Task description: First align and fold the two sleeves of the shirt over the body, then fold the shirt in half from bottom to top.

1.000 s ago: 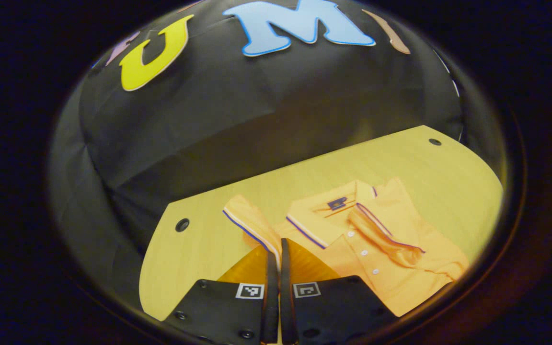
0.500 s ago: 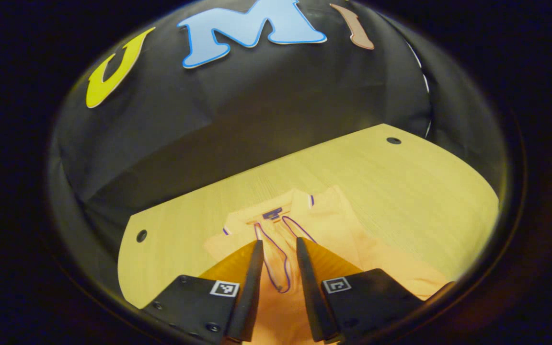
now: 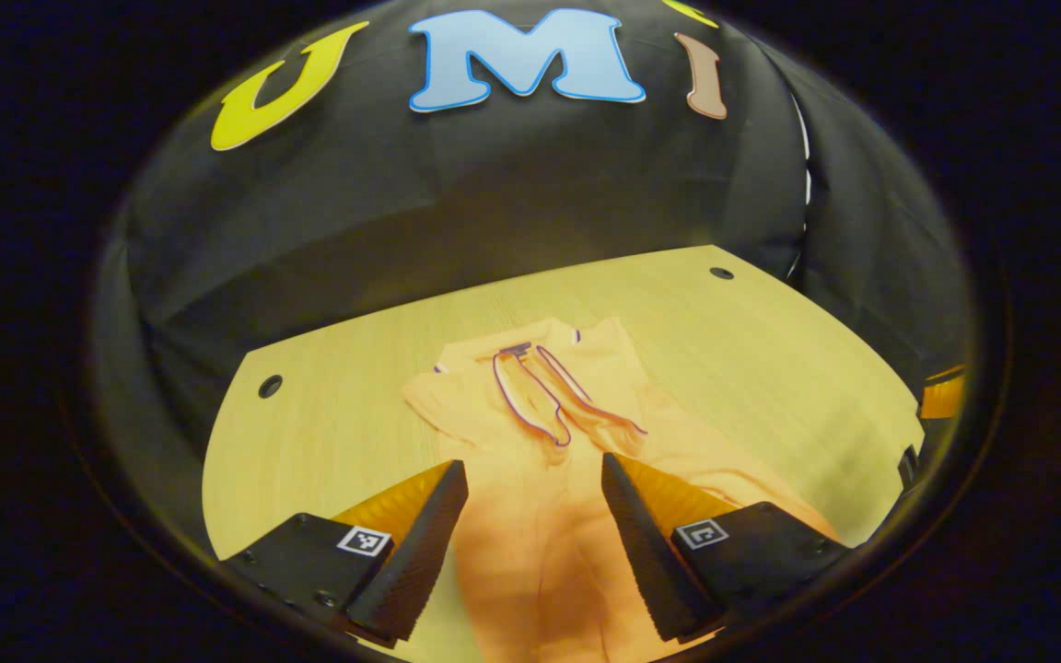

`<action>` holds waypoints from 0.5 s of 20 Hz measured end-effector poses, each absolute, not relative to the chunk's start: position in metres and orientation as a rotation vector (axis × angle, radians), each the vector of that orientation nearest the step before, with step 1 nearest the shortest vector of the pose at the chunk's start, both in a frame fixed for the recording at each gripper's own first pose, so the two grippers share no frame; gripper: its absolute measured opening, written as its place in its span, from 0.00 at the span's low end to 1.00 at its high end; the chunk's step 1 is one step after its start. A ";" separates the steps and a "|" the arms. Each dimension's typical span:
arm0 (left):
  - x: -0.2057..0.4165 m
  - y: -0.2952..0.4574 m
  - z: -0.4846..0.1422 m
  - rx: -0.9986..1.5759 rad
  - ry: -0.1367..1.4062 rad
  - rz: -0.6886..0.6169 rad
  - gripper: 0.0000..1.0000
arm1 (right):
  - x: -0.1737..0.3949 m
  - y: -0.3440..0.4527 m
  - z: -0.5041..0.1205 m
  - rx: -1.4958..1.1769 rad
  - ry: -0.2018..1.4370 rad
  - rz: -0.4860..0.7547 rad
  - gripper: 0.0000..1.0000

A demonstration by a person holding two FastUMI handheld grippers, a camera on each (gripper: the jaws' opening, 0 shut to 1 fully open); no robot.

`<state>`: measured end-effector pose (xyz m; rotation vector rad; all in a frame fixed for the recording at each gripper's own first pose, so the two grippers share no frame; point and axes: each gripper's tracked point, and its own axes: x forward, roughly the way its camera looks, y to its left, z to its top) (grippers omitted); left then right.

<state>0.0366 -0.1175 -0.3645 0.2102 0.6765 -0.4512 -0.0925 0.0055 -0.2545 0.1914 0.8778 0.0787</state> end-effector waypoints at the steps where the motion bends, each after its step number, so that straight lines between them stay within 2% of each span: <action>1: 0.023 -0.108 -0.366 0.211 0.690 -0.441 1.00 | -0.094 0.010 -0.260 0.185 0.894 0.097 0.56; 2: 0.005 -0.097 -0.370 0.207 0.718 -0.427 1.00 | -0.097 0.019 -0.265 0.181 0.915 0.122 0.57; 3: -0.010 -0.089 -0.373 0.201 0.740 -0.415 0.96 | -0.100 0.026 -0.270 0.180 0.934 0.141 0.61; 5: -0.046 -0.075 -0.381 0.181 0.792 -0.400 0.99 | -0.111 0.038 -0.287 0.164 0.992 0.168 0.66; 6: -0.065 -0.067 -0.388 0.176 0.823 -0.390 0.98 | -0.118 0.042 -0.295 0.160 1.027 0.179 0.73; 7: -0.079 -0.063 -0.391 0.171 0.847 -0.385 0.96 | -0.125 0.047 -0.307 0.158 1.065 0.194 0.92; 10: -0.120 -0.050 -0.405 0.157 0.918 -0.360 1.00 | -0.149 0.057 -0.333 0.143 1.159 0.213 0.93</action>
